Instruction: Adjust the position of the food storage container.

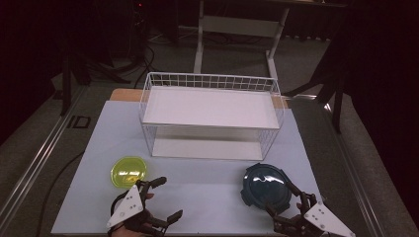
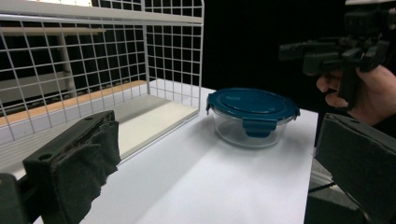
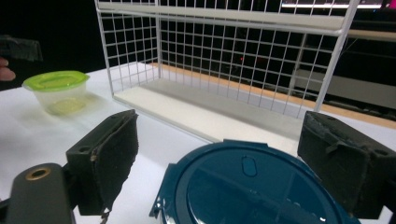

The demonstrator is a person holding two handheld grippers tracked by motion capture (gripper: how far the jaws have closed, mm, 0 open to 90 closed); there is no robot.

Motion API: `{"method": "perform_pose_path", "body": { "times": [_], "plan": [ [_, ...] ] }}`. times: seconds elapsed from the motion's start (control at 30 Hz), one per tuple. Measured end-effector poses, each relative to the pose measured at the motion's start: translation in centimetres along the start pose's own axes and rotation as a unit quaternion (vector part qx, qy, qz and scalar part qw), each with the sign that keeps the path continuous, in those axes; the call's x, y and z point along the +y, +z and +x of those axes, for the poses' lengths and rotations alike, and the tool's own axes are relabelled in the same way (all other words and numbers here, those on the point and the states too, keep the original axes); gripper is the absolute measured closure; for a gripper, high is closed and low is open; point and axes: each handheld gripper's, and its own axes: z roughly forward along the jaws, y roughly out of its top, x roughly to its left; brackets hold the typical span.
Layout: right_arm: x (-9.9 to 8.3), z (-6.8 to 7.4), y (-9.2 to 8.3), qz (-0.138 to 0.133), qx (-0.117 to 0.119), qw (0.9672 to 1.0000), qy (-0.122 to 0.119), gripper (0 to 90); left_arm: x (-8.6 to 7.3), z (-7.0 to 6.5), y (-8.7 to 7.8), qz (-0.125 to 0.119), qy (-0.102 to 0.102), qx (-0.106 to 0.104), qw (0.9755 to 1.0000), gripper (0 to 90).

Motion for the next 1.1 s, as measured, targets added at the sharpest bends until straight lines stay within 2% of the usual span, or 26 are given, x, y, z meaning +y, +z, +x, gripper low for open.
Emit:
{"method": "perform_pose_path", "body": {
  "times": [0.1,0.13,0.23,0.33,0.4,0.5,0.53,0.57,0.6,0.63,0.67,0.7,0.77,0.8,0.83,0.87,0.93,1.0,1.03,1.1],
  "plan": [
    [0.4,0.1,0.0,0.000,-0.002,1.0000,-0.003,10.8,0.2,0.0,-0.2,-0.003,0.002,0.002,1.0000,0.5],
    [1.0,0.1,-0.1,-0.003,0.005,1.0000,0.003,10.6,0.3,0.1,-0.4,-0.011,0.001,0.002,0.9999,0.5],
    [1.6,-0.1,-0.3,-0.009,-0.005,0.9999,0.005,10.5,0.4,0.1,-0.6,-0.015,0.000,0.004,0.9999,0.5],
    [2.9,-0.8,-0.8,-0.019,0.002,0.9998,-0.002,11.2,0.3,0.1,-0.5,-0.015,-0.004,0.000,0.9999,0.5],
    [3.3,-1.3,-0.8,-0.007,0.006,0.9999,-0.006,17.5,0.2,0.1,-0.3,-0.009,-0.003,-0.002,1.0000,0.5],
    [3.4,-2.3,-0.7,0.019,-0.003,0.9997,-0.018,30.7,0.1,0.0,-0.2,-0.009,-0.001,-0.004,1.0000,0.5],
    [3.4,-2.3,-0.7,0.019,-0.003,0.9997,-0.018,30.7,0.1,0.0,-0.2,-0.009,-0.001,-0.004,1.0000,0.5],
    [3.3,-2.8,-0.6,0.030,-0.010,0.9994,-0.015,34.1,0.1,0.0,-0.1,-0.010,-0.002,-0.005,0.9999,0.5],
    [2.8,-3.9,-0.5,0.043,-0.013,0.9990,0.002,45.5,0.1,0.0,-0.1,-0.007,-0.002,-0.005,1.0000,0.5],
    [2.5,-4.5,-0.5,0.045,-0.018,0.9987,0.011,50.6,0.0,0.0,0.0,-0.008,-0.001,-0.005,1.0000,0.5],
    [2.5,-4.5,-0.5,0.045,-0.018,0.9987,0.011,50.6,0.0,0.0,0.0,-0.008,-0.001,-0.005,1.0000,0.5],
    [2.2,-5.1,-0.4,0.049,-0.021,0.9984,0.019,58.9,0.0,0.1,0.0,-0.005,-0.002,-0.006,1.0000,0.5],
    [1.1,-6.4,0.1,0.076,-0.044,0.9961,0.005,71.9,-0.1,0.0,0.1,-0.003,-0.004,-0.007,1.0000,0.5],
    [1.1,-6.4,0.1,0.076,-0.044,0.9961,0.005,71.9,-0.1,0.0,0.1,-0.003,-0.004,-0.007,1.0000,0.5],
    [0.2,-7.4,0.6,0.102,-0.055,0.9932,0.007,84.3,-0.2,0.0,0.2,0.000,-0.002,-0.007,1.0000,0.5],
    [-0.2,-8.0,0.9,0.109,-0.056,0.9924,0.012,89.4,-0.2,0.0,0.2,0.000,-0.002,-0.007,1.0000,0.5],
    [-1.1,-9.0,1.5,0.128,-0.062,0.9895,0.022,89.9,-0.2,-0.1,0.4,0.001,-0.004,-0.011,0.9999,0.5],
    [-1.5,-9.4,1.8,0.134,-0.060,0.9888,0.027,90.0,-0.2,-0.1,0.4,0.002,-0.003,-0.012,0.9999,0.5],
    [-2.3,-10.2,2.5,0.153,-0.068,0.9857,0.025,90.0,-0.2,-0.1,0.4,0.002,-0.004,-0.011,0.9999,0.5],
    [-2.8,-10.7,3.0,0.164,-0.071,0.9835,0.026,90.0,-0.2,-0.1,0.4,0.002,-0.004,-0.011,0.9999,0.6]
  ]
}}
